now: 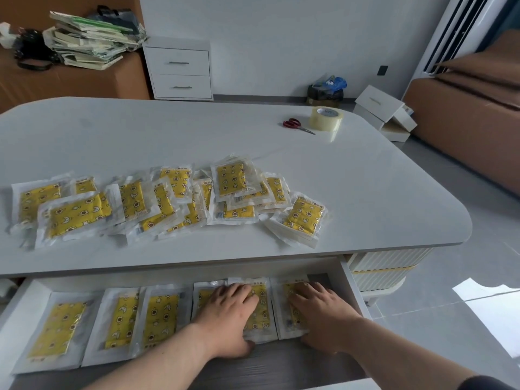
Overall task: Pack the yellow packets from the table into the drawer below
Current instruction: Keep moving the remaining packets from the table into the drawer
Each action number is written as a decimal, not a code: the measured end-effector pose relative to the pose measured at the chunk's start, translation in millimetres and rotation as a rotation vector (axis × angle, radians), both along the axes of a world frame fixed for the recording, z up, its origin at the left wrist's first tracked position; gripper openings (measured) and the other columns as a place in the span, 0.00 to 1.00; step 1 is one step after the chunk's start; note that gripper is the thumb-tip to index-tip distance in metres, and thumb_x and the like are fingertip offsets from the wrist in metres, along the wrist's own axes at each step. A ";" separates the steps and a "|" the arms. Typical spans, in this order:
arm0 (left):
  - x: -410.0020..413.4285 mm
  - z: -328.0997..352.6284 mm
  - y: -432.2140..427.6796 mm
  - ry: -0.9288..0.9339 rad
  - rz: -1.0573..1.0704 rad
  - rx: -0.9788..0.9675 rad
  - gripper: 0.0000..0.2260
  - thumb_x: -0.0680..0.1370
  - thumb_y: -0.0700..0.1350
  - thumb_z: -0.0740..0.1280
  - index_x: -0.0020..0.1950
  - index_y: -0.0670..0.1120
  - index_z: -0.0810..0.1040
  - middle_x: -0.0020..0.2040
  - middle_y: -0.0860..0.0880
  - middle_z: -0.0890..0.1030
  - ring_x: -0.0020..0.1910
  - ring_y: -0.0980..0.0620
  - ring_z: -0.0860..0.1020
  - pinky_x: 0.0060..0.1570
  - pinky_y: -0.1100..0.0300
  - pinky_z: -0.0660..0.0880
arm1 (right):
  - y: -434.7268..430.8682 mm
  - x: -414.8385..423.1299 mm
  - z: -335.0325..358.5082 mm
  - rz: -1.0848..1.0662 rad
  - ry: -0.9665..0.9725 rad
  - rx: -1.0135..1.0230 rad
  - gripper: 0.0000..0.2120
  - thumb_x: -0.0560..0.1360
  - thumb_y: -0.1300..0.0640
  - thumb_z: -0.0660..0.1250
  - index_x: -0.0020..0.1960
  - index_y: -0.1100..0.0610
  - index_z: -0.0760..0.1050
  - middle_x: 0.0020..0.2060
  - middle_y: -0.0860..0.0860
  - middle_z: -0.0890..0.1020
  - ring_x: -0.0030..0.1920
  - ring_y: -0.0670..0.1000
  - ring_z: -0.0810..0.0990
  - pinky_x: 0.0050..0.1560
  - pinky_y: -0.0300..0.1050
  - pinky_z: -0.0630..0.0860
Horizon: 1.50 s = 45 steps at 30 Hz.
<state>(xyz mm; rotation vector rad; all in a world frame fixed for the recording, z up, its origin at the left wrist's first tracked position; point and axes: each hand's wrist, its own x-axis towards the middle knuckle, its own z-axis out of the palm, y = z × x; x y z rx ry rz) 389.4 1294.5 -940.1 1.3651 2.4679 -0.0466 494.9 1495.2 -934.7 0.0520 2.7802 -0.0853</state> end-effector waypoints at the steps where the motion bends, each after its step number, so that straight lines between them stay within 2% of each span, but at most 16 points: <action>1: 0.1 0.1 -0.3 -0.001 -0.005 0.007 0.39 0.70 0.60 0.65 0.76 0.47 0.57 0.77 0.48 0.53 0.76 0.46 0.51 0.75 0.48 0.44 | 0.0 -0.6 1.7 -0.021 -0.006 -0.026 0.35 0.69 0.45 0.68 0.73 0.49 0.61 0.73 0.48 0.61 0.73 0.55 0.60 0.72 0.52 0.63; 3: 0.3 1.1 -0.6 0.003 -0.015 0.021 0.39 0.69 0.62 0.64 0.76 0.47 0.57 0.78 0.48 0.52 0.76 0.46 0.50 0.75 0.48 0.44 | 1.4 -2.2 4.1 -0.120 0.013 -0.112 0.37 0.68 0.39 0.69 0.74 0.48 0.62 0.73 0.47 0.63 0.72 0.53 0.61 0.73 0.49 0.62; 5: -1.0 -0.3 -0.8 0.013 -0.015 0.053 0.36 0.71 0.61 0.62 0.75 0.48 0.60 0.77 0.48 0.54 0.76 0.47 0.52 0.75 0.49 0.44 | 5.0 -4.0 4.0 -0.207 0.091 -0.176 0.31 0.72 0.41 0.66 0.72 0.48 0.67 0.72 0.47 0.66 0.71 0.52 0.64 0.72 0.45 0.62; 8: -4.9 -4.8 -1.8 0.023 -0.011 0.106 0.26 0.75 0.56 0.62 0.71 0.48 0.69 0.77 0.48 0.60 0.75 0.49 0.55 0.75 0.51 0.46 | 9.8 -5.2 0.8 -0.231 0.133 -0.155 0.20 0.76 0.47 0.63 0.67 0.50 0.75 0.67 0.49 0.72 0.67 0.52 0.68 0.69 0.41 0.64; 13: -7.1 -9.8 -1.3 0.006 -0.008 0.137 0.20 0.77 0.50 0.63 0.69 0.48 0.72 0.75 0.49 0.64 0.75 0.50 0.59 0.75 0.52 0.48 | 10.4 -7.4 -5.3 -0.269 0.083 -0.180 0.22 0.76 0.48 0.65 0.69 0.48 0.72 0.68 0.49 0.69 0.68 0.53 0.67 0.70 0.43 0.63; 20: -7.4 -6.4 0.8 0.030 -0.024 0.111 0.19 0.77 0.51 0.64 0.66 0.47 0.73 0.72 0.49 0.67 0.73 0.49 0.61 0.75 0.53 0.53 | 7.4 -6.3 4.2 -0.237 0.031 -0.152 0.21 0.76 0.47 0.63 0.68 0.49 0.73 0.66 0.49 0.70 0.67 0.53 0.67 0.69 0.45 0.66; 22: -6.9 -0.1 0.3 0.014 -0.026 0.105 0.18 0.77 0.51 0.63 0.64 0.47 0.74 0.69 0.49 0.69 0.71 0.49 0.63 0.73 0.53 0.56 | 1.4 -8.1 13.5 -0.212 0.040 -0.175 0.17 0.76 0.48 0.62 0.63 0.50 0.76 0.61 0.50 0.74 0.62 0.54 0.72 0.66 0.46 0.70; 24: -5.5 12.4 -1.1 -0.008 -0.025 0.116 0.16 0.77 0.52 0.63 0.63 0.48 0.74 0.66 0.50 0.72 0.69 0.49 0.66 0.70 0.56 0.61 | -9.2 -9.4 31.7 -0.216 0.034 -0.231 0.11 0.75 0.49 0.61 0.53 0.52 0.78 0.47 0.48 0.76 0.50 0.53 0.74 0.56 0.44 0.74; 26: -3.5 32.0 -3.6 -0.026 -0.028 0.128 0.16 0.77 0.53 0.62 0.63 0.49 0.74 0.63 0.51 0.73 0.66 0.50 0.68 0.66 0.57 0.65 | -18.9 -8.3 54.2 -0.239 0.003 -0.311 0.10 0.75 0.49 0.63 0.51 0.53 0.78 0.39 0.45 0.74 0.43 0.51 0.72 0.46 0.40 0.72; 28: -0.4 56.3 -7.0 -0.052 -0.031 0.140 0.15 0.78 0.53 0.61 0.63 0.51 0.74 0.63 0.52 0.74 0.65 0.51 0.70 0.62 0.58 0.67 | -25.5 -4.3 76.1 -0.279 0.005 -0.394 0.10 0.72 0.47 0.65 0.50 0.49 0.80 0.38 0.43 0.76 0.41 0.48 0.75 0.44 0.39 0.74; 31: 2.7 97.5 -16.6 -0.059 -0.041 0.178 0.16 0.78 0.54 0.61 0.64 0.52 0.74 0.63 0.54 0.75 0.64 0.52 0.71 0.60 0.58 0.69 | -32.3 0.2 110.1 -0.325 0.093 -0.511 0.02 0.70 0.48 0.67 0.39 0.42 0.79 0.35 0.40 0.81 0.41 0.42 0.81 0.45 0.37 0.78; 34: -0.4 137.3 -35.3 -0.044 -0.021 0.258 0.16 0.78 0.54 0.61 0.64 0.53 0.75 0.62 0.56 0.75 0.63 0.55 0.72 0.60 0.62 0.69 | -36.4 -5.4 141.0 -0.407 0.216 -0.656 0.04 0.71 0.51 0.68 0.37 0.46 0.80 0.34 0.42 0.83 0.38 0.41 0.81 0.43 0.36 0.77; 38: -17.3 170.1 -74.3 -0.039 0.083 0.384 0.14 0.78 0.56 0.60 0.62 0.57 0.75 0.59 0.63 0.74 0.57 0.63 0.71 0.56 0.68 0.68 | -31.1 -22.8 163.1 -0.624 0.309 -0.790 0.08 0.72 0.53 0.68 0.40 0.57 0.80 0.33 0.50 0.81 0.34 0.49 0.80 0.43 0.51 0.82; 40: -27.5 175.8 -92.4 -0.034 0.181 0.465 0.13 0.78 0.57 0.61 0.61 0.59 0.75 0.58 0.67 0.72 0.57 0.67 0.70 0.56 0.70 0.66 | -24.9 -33.6 166.9 -0.769 0.373 -0.804 0.09 0.72 0.55 0.67 0.42 0.62 0.80 0.33 0.54 0.81 0.33 0.51 0.80 0.43 0.54 0.82; 43: -46.6 173.0 -111.2 -0.054 0.375 0.586 0.08 0.78 0.54 0.65 0.56 0.61 0.76 0.57 0.67 0.72 0.55 0.64 0.72 0.53 0.68 0.67 | -14.1 -50.7 166.6 -0.918 0.469 -0.706 0.09 0.71 0.55 0.66 0.42 0.62 0.78 0.30 0.53 0.80 0.30 0.53 0.81 0.43 0.55 0.83; 45: -63.5 168.7 -121.5 -0.097 0.503 0.664 0.06 0.76 0.50 0.68 0.49 0.62 0.76 0.54 0.64 0.76 0.52 0.59 0.75 0.48 0.63 0.69 | -7.7 -61.5 163.3 -0.973 0.490 -0.588 0.10 0.70 0.52 0.65 0.41 0.60 0.75 0.29 0.52 0.80 0.32 0.54 0.83 0.40 0.49 0.83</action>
